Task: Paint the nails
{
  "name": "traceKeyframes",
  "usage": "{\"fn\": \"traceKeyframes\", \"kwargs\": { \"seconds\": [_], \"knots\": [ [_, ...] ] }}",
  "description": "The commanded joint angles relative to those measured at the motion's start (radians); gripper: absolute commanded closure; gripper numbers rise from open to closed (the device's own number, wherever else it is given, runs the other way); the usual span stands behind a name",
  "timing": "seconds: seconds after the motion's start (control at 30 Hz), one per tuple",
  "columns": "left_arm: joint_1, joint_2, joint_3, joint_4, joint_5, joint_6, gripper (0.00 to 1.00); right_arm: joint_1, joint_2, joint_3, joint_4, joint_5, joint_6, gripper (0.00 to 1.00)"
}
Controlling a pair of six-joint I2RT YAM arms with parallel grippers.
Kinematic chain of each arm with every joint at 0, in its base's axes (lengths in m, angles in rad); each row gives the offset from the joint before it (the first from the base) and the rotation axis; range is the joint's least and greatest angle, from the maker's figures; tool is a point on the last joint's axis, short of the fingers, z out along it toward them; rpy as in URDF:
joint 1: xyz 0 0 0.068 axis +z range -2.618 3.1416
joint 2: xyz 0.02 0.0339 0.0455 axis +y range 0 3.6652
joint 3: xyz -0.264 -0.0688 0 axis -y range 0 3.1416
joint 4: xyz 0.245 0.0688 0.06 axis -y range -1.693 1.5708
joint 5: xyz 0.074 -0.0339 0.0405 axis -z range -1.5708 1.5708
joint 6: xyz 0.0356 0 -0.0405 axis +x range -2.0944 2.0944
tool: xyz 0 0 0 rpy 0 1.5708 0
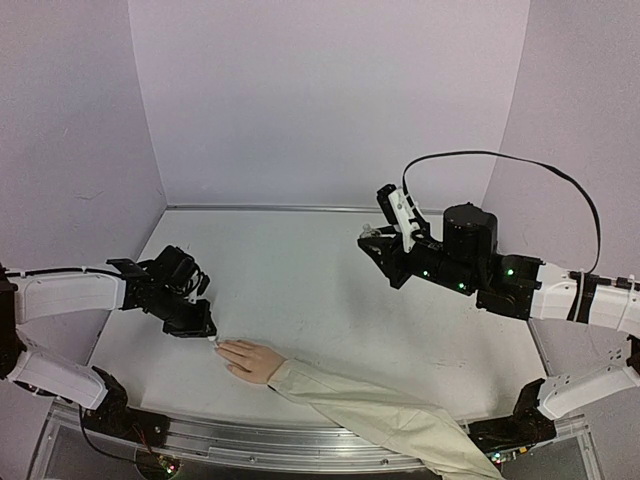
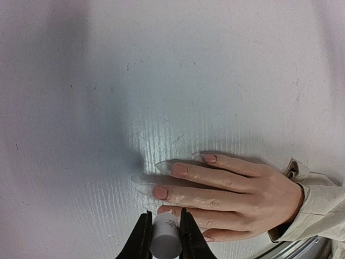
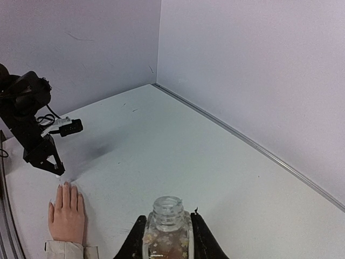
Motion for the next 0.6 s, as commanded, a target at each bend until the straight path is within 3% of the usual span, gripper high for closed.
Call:
{"fn": "traceKeyframes", "kwargs": {
  "seconds": [0.0,0.57],
  "knots": [
    [0.004,0.005,0.016,0.034,0.006,0.01,1.0,0.0,-0.018,0.042,0.062,0.007,0.007,1.0],
    [0.004,-0.002,-0.003,0.008,-0.032,0.002,1.0,0.001,-0.008,0.046,0.063,-0.001,0.012,1.0]
  ]
}}
